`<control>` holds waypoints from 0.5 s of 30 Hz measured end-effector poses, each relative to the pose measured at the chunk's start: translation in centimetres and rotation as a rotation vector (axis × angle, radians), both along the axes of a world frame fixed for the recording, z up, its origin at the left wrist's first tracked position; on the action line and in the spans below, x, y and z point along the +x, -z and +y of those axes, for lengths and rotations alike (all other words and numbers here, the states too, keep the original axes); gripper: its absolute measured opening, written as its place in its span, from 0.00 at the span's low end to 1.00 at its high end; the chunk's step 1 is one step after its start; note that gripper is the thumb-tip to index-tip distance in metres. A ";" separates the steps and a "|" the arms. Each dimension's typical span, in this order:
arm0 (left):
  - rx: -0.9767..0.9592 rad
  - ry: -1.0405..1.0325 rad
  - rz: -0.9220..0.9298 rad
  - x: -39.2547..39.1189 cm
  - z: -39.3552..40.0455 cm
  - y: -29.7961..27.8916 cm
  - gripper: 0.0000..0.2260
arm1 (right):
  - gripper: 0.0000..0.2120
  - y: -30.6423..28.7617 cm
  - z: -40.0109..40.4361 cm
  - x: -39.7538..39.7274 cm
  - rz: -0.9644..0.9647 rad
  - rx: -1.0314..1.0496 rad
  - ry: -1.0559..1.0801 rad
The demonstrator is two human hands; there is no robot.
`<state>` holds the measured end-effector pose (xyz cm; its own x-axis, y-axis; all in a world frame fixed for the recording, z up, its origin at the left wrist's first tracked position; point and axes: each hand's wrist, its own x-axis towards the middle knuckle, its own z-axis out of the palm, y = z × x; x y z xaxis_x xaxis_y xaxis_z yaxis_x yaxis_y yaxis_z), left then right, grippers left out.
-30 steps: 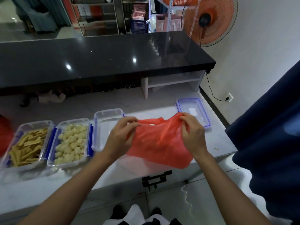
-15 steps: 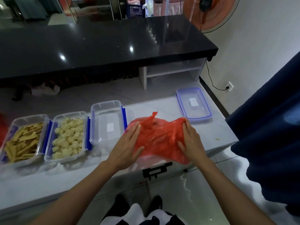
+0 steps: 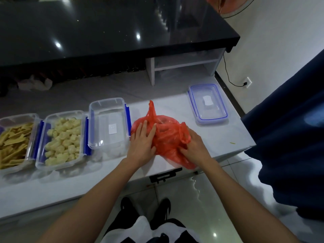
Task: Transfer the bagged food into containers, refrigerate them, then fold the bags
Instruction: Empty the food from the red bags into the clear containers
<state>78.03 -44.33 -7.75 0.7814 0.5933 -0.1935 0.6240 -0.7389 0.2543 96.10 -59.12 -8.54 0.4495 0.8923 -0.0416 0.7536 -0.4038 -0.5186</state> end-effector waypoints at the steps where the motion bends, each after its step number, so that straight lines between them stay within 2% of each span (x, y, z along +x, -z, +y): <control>1: -0.012 -0.017 0.007 0.2 0.2 0.0 0.39 | 0.40 0.0 0.2 -0.2 -0.005 0.003 0.009; 8: -0.030 0.094 -0.062 -0.5 -0.2 -0.9 0.41 | 0.25 -0.4 -0.4 -0.6 0.180 0.167 0.090; 12: -0.109 0.192 0.057 -1.9 -0.8 -0.5 0.47 | 0.25 -0.4 -1.7 -0.7 0.214 0.123 0.140; 15: -0.104 0.171 0.032 -2.2 -1.1 -0.1 0.48 | 0.28 -0.5 -1.8 -1.2 0.227 0.100 0.072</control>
